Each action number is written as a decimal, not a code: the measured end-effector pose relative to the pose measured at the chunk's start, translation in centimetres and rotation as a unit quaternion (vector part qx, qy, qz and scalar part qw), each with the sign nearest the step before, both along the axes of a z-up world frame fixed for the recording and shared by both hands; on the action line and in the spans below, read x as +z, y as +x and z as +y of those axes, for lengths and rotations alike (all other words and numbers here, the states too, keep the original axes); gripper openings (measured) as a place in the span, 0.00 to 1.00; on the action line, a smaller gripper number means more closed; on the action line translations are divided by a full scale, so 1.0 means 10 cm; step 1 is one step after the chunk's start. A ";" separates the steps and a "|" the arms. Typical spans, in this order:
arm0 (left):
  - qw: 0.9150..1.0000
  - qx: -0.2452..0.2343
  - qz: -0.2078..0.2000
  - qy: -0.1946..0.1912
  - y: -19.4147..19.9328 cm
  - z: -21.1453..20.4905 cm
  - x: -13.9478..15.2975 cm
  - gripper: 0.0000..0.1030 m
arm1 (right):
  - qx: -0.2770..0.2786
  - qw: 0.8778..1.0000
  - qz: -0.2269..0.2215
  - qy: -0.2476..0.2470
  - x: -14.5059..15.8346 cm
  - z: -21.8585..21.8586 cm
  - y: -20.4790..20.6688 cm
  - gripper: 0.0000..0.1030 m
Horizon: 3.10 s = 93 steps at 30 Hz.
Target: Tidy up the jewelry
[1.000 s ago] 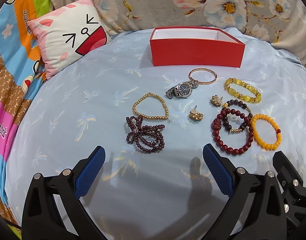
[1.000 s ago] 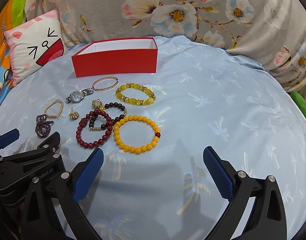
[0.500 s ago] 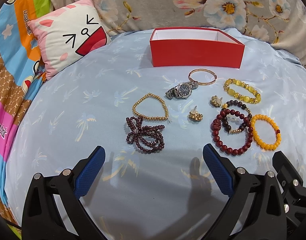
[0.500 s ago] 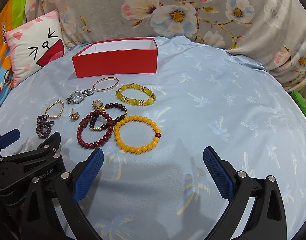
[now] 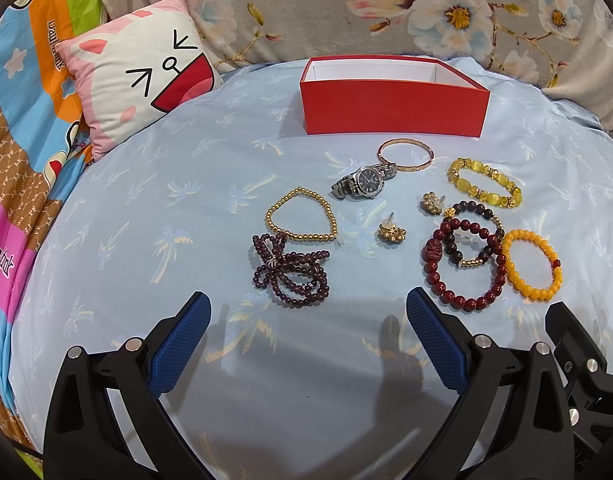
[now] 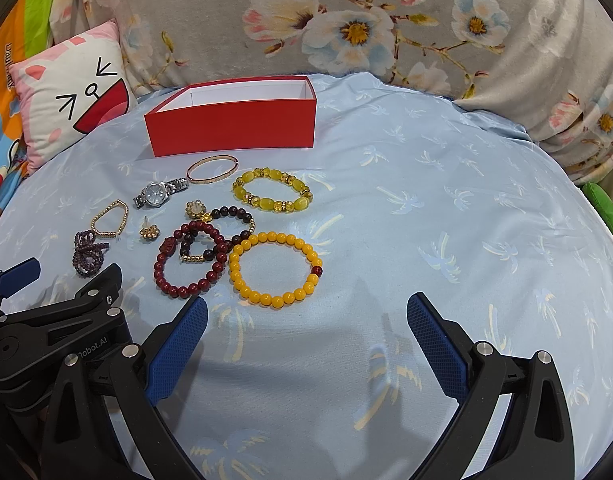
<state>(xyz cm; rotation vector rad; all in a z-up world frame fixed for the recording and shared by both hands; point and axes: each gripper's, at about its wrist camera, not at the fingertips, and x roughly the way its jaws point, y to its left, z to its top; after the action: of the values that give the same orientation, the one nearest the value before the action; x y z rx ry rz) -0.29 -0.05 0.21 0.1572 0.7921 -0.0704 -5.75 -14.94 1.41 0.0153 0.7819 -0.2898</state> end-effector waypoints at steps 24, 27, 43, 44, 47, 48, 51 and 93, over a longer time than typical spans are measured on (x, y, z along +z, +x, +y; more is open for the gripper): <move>1.000 0.000 -0.001 0.000 0.00 0.00 0.00 0.91 | 0.000 1.000 -0.001 0.001 0.00 0.00 0.00 0.94; 1.000 0.000 -0.002 -0.001 0.00 0.00 0.00 0.91 | 0.000 1.000 -0.001 0.001 0.00 0.00 0.00 0.94; 1.000 0.000 -0.002 -0.001 -0.01 0.00 0.00 0.91 | 0.000 1.000 -0.001 0.001 0.00 -0.01 -0.01 0.94; 1.000 0.000 -0.002 -0.001 -0.01 0.00 0.00 0.91 | 0.000 1.000 -0.001 0.001 0.00 0.00 -0.01 0.94; 1.000 0.000 -0.003 -0.001 -0.01 0.00 0.00 0.91 | 0.000 1.000 -0.001 0.001 0.00 -0.01 -0.01 0.94; 1.000 0.000 -0.003 -0.002 -0.01 0.00 0.00 0.91 | 0.000 1.000 -0.001 0.001 0.00 -0.01 -0.01 0.94; 1.000 -0.001 -0.003 -0.005 -0.01 0.00 0.02 0.91 | 0.000 1.000 -0.001 0.002 0.00 -0.01 -0.01 0.94; 0.996 -0.015 0.041 -0.081 0.42 0.34 -0.04 0.24 | 0.002 0.999 0.025 0.046 -0.03 -0.26 0.10 0.77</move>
<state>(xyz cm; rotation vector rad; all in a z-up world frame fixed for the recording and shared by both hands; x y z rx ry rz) 3.89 3.39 -0.18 0.0119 0.8620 -0.1691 -4.77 -17.55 1.15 0.0940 0.8437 -0.2501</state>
